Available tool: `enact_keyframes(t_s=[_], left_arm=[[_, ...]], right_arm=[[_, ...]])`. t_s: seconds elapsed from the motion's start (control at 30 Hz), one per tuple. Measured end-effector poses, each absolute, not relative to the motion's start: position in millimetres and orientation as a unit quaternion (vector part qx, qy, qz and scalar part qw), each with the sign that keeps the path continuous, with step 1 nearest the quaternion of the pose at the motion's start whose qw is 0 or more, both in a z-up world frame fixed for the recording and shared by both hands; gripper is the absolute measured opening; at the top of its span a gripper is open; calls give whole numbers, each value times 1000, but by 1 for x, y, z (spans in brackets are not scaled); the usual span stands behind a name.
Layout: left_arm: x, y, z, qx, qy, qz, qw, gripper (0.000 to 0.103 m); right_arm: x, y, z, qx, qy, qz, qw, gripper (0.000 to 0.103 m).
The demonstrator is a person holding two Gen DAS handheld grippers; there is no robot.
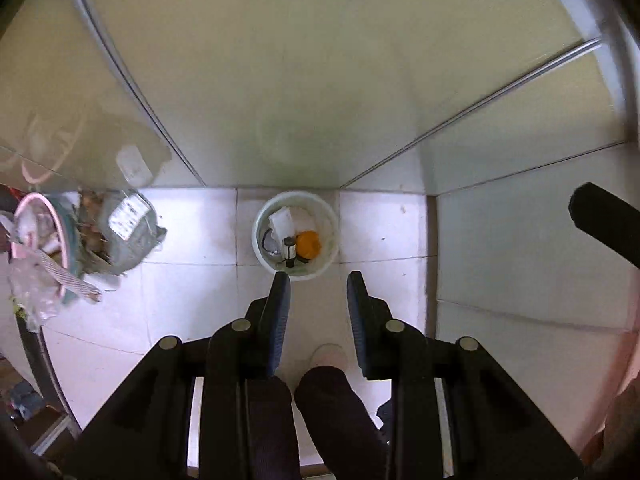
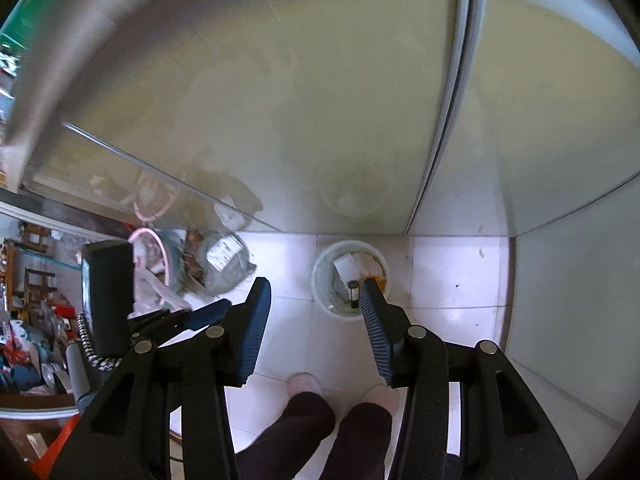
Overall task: Collect trash
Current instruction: 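Raise both open tools back up to the floral mat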
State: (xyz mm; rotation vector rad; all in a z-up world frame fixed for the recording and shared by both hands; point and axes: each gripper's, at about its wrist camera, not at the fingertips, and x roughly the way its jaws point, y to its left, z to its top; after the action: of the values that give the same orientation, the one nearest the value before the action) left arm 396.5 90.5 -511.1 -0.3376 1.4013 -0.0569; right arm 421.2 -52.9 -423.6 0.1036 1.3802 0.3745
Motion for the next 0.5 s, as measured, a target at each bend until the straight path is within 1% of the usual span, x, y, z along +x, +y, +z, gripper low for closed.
enact_keyframes(t_s=[0.03,0.23,0.37,0.5], left_arm=[[394,92,-498,-155,637,-28,754,27],[367,108,-362,-161,578,-46,799,27],[351,116,-283,-148,529,-53,834,27],[334,125,-216,-125,481,-58,866,27]], right_arm=[[419,-53,-404,48,626,171,759,43],[397,-57,-288,48,574,160,802,43],[380,-61,-226,50,533,154,830,43],[361,-58,-168,54,493,149,856,43]])
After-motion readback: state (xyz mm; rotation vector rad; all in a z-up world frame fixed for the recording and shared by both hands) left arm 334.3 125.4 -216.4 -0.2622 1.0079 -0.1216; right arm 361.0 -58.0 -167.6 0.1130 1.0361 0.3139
